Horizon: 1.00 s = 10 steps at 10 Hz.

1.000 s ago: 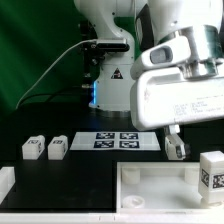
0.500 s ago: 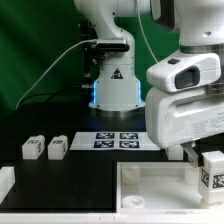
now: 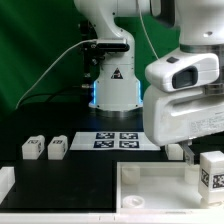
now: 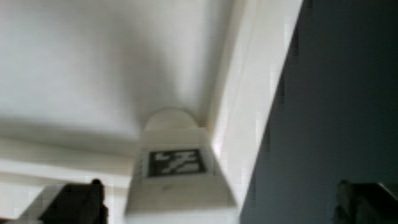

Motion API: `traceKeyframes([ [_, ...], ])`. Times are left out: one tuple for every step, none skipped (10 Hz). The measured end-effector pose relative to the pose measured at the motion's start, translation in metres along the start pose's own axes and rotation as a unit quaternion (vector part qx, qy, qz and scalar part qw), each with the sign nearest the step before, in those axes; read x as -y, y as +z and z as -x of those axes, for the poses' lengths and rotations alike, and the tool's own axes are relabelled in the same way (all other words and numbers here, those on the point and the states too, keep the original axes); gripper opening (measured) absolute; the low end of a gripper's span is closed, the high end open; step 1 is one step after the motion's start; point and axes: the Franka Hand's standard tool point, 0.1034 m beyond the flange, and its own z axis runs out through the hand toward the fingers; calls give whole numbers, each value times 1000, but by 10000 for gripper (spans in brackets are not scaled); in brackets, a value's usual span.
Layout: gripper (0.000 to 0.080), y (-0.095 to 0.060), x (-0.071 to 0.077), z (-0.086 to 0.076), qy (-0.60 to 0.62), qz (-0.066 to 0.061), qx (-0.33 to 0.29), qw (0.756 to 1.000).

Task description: Assemble one leg

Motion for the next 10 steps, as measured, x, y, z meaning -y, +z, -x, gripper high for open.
traceKeyframes([
  [649,-7,-4,-9,7,16,-9,1000],
  [649,-7,-4,-12,8,18,-19,1000],
  [649,-3,-7,-15,9,19,-29,999],
  [649,3,-9,-14,12,16,-28,999],
  [649,7,-10,-14,12,16,-27,999],
  [649,8,-9,-14,12,16,-29,999],
  [649,9,-7,-15,11,16,-33,999],
  [649,9,-7,-15,10,16,-33,999],
  [524,9,-7,-15,10,16,-33,999],
  [388,9,-7,-15,10,16,-33,999],
])
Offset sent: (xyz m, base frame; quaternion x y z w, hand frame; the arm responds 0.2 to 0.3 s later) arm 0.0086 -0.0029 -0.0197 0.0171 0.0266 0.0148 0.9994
